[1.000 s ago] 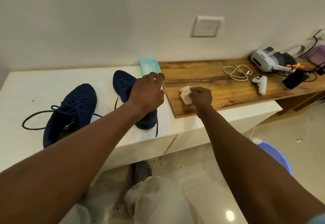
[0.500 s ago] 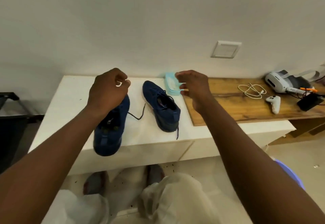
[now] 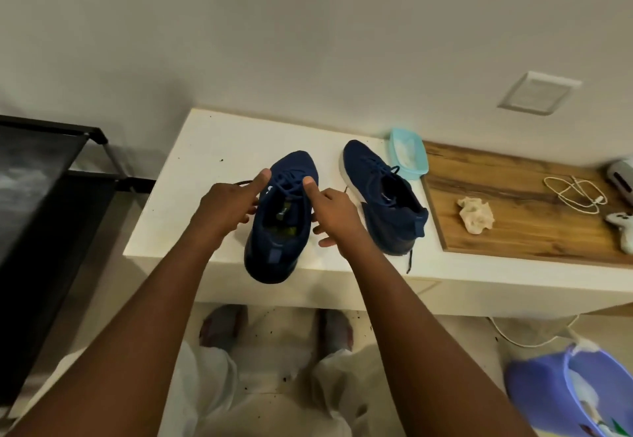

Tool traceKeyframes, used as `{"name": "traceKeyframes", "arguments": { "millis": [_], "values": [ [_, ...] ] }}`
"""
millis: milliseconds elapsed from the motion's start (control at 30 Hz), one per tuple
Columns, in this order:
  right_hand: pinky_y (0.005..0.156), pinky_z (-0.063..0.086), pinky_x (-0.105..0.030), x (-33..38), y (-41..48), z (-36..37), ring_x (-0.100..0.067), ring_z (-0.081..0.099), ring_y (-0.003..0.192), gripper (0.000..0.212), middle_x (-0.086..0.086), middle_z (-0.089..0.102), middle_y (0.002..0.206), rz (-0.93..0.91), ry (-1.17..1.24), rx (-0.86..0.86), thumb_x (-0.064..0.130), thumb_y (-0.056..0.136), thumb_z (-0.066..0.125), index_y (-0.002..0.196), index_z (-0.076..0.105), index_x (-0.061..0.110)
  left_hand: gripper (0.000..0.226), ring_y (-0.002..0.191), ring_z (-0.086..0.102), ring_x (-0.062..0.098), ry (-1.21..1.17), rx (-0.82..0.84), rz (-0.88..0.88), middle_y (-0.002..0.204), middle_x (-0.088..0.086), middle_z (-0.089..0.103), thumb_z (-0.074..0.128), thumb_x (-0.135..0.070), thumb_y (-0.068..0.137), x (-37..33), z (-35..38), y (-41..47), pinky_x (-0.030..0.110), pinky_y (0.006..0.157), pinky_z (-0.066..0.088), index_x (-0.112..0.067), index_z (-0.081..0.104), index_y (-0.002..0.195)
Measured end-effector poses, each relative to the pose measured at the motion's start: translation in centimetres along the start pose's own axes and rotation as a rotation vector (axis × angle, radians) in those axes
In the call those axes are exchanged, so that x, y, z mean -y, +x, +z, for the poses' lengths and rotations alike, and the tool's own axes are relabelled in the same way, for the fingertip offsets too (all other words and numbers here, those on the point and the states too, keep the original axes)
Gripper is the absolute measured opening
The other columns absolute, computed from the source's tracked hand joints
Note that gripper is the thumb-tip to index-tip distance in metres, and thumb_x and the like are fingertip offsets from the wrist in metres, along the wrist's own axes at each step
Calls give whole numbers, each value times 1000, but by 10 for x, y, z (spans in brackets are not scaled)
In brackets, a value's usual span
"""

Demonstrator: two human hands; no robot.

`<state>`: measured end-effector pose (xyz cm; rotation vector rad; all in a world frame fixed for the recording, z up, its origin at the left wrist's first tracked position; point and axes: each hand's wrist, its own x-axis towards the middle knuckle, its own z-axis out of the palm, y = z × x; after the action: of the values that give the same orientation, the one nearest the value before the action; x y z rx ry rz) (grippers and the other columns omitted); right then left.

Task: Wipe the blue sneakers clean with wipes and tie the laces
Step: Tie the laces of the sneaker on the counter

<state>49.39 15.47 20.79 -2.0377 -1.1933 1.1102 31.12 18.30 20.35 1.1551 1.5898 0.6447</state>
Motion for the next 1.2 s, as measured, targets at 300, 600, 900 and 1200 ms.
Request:
{"name": "traceKeyframes", "arguments": {
  "millis": [300, 600, 900, 1200],
  "values": [
    [87, 59, -33, -13, 27, 3, -8, 65, 106, 65, 11, 68, 120, -271, 175, -40, 51, 75, 82, 132, 64, 25, 27, 90, 75, 15, -436, 3, 77, 91, -2, 76, 58, -33, 103, -6, 8, 51, 30, 82, 59, -10, 71, 110],
    [87, 59, -42, 31, 14, -33, -17, 72, 95, 20, -1, 76, 99, -563, 430, -288, 1, 93, 64, 111, 66, 10, 31, 67, 63, 8, -223, 33, 390, 67, -4, 64, 63, -42, 98, -34, -2, 39, 21, 74, 58, -15, 79, 98],
    [88, 55, -32, 66, -12, -22, -3, 69, 102, 36, 8, 76, 99, -771, 268, -198, 9, 95, 65, 127, 51, 16, 18, 92, 70, 13, 432, 355, 545, 96, -5, 72, 62, -40, 97, -73, -15, -1, 48, 89, 58, -27, 71, 104],
    [66, 57, -33, 51, -3, -40, -9, 68, 67, 38, -1, 72, 74, -638, 48, -270, 44, 99, 57, 131, 55, 24, 39, 68, 64, 8, 102, 203, 435, 75, -5, 70, 47, -48, 104, -74, -12, 3, 21, 68, 49, -21, 73, 93]
  ]
}}
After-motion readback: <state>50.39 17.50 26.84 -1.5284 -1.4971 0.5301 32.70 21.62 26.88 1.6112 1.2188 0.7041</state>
